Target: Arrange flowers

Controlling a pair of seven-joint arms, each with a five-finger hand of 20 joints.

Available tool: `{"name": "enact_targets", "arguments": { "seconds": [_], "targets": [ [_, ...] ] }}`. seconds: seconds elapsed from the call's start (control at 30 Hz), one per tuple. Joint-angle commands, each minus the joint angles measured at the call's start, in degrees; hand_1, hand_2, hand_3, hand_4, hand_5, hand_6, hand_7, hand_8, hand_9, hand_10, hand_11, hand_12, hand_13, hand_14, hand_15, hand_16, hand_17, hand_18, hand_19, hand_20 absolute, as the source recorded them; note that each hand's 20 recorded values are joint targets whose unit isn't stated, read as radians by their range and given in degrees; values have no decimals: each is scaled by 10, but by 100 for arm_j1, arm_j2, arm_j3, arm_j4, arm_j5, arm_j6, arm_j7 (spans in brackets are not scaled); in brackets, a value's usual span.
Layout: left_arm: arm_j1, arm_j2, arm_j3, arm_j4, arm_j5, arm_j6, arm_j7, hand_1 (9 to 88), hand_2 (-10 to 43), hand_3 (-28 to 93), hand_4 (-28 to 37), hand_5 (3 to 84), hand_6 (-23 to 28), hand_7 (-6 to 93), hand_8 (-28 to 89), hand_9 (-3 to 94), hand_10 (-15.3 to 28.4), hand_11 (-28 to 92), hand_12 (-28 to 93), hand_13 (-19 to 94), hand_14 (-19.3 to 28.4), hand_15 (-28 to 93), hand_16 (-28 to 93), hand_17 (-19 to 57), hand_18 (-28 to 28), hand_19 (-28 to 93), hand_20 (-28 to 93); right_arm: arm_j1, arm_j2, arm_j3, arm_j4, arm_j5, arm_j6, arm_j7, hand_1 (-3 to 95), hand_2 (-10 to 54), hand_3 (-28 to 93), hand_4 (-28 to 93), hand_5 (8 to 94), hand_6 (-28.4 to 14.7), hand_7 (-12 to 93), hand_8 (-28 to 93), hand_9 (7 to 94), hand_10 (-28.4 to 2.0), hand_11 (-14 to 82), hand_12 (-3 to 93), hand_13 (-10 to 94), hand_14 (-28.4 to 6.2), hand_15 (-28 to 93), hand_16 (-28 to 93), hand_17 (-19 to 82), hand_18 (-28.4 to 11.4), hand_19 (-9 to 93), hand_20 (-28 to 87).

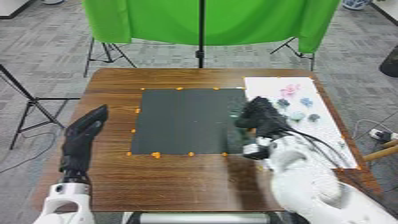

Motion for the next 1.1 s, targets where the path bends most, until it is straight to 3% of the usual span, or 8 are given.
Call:
{"name": "enact_targets", "arguments": {
  "seconds": [0.03,0.4,0.67,0.93,1.1],
  "targets": [
    [-5,6,101,237,-55,97,-19,305,-87,652,-197,480,32,96,-61,418,118,99,112,299,131,79,26,30,103,7,173,2026,-1293,-1359,1056,371,-233,-274,862,-95,-246,615,823,-24,289,260,891,-117,369,366,937,-17,597,248,749,-46,932,353],
    [6,9,208,214,-31,60,-45,305,-90,657,-213,483,34,96,-57,422,119,102,118,305,130,83,29,29,104,9,171,2782,-2048,-2408,1987,1373,-268,-155,861,-95,-251,622,822,-24,295,257,890,-118,370,364,937,-16,598,247,749,-45,932,355],
    [-130,7,349,277,5,-103,-79,313,-85,647,-212,485,38,96,-56,426,121,107,126,307,133,93,33,29,107,9,172,2824,-2308,-2751,2449,1388,-45,-205,860,-95,-258,613,823,-25,295,246,891,-121,367,357,937,-21,587,247,747,-40,927,346],
    [-174,8,381,300,39,-238,-159,316,-82,640,-202,486,41,96,-53,429,126,107,132,308,136,95,34,29,109,8,172,2708,-2393,-2726,2674,1323,70,-142,855,-95,-282,489,826,-27,284,241,893,-132,361,320,937,-24,567,247,747,-37,917,327],
    [-163,-19,364,303,59,-348,-210,314,-83,639,-198,485,42,94,-53,427,125,106,134,307,141,98,37,28,111,8,172,2706,-2358,-2699,2660,1294,33,-165,796,-95,-282,425,827,-33,262,231,885,-141,376,263,937,-28,554,249,746,-38,910,320]
  ]
}}
